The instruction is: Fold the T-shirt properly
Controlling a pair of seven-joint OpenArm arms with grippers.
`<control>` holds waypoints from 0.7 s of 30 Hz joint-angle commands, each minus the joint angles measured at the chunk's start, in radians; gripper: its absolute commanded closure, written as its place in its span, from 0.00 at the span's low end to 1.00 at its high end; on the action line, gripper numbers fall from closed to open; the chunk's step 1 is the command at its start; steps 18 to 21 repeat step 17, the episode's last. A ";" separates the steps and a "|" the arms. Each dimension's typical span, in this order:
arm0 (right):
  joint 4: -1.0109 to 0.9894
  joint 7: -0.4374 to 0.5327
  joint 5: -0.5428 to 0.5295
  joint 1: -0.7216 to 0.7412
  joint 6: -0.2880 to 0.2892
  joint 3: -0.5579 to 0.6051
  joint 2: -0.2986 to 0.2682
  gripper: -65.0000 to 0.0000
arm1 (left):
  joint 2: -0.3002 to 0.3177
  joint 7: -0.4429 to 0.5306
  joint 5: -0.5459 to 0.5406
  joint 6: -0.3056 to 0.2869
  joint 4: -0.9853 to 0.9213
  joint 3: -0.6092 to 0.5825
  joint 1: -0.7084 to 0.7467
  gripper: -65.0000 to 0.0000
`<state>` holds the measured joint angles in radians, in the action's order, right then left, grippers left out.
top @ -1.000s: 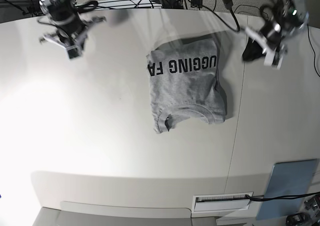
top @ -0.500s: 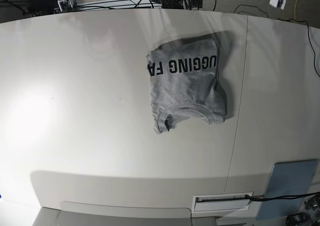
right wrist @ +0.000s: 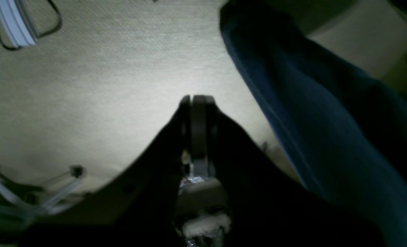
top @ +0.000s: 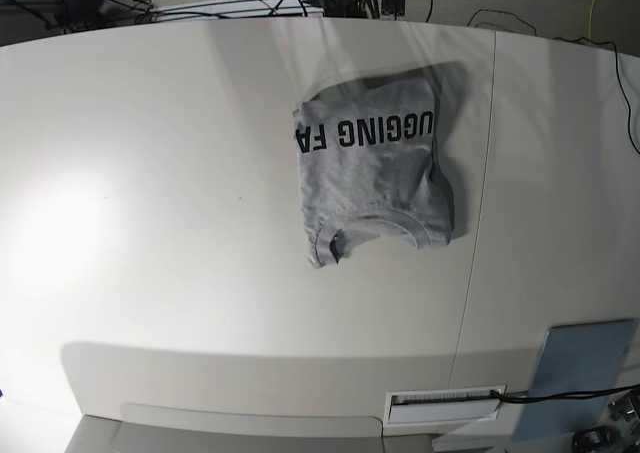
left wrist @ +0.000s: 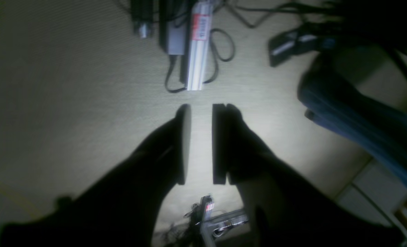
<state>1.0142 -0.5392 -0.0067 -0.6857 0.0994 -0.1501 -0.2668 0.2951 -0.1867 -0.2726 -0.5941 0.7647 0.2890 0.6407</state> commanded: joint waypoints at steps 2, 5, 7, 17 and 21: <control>-0.121 0.086 0.007 0.061 -0.001 -0.002 -0.010 1.00 | 0.011 0.005 -0.002 0.026 -0.061 -0.032 -0.045 0.79; -0.289 0.231 -0.006 0.169 0.046 -0.002 -0.010 1.00 | -0.012 0.003 0.027 0.085 -0.137 -0.069 -0.134 0.79; -0.375 0.278 -0.041 0.232 0.090 -0.002 -0.010 1.00 | -0.039 0.000 0.068 0.129 -0.181 -0.079 -0.190 0.79; -0.536 0.291 -0.076 0.362 0.200 -0.002 0.005 1.00 | -0.133 -0.016 0.176 0.210 -0.411 -0.078 -0.380 0.79; -0.536 0.291 -0.076 0.362 0.200 -0.002 0.005 1.00 | -0.133 -0.016 0.176 0.210 -0.411 -0.078 -0.380 0.79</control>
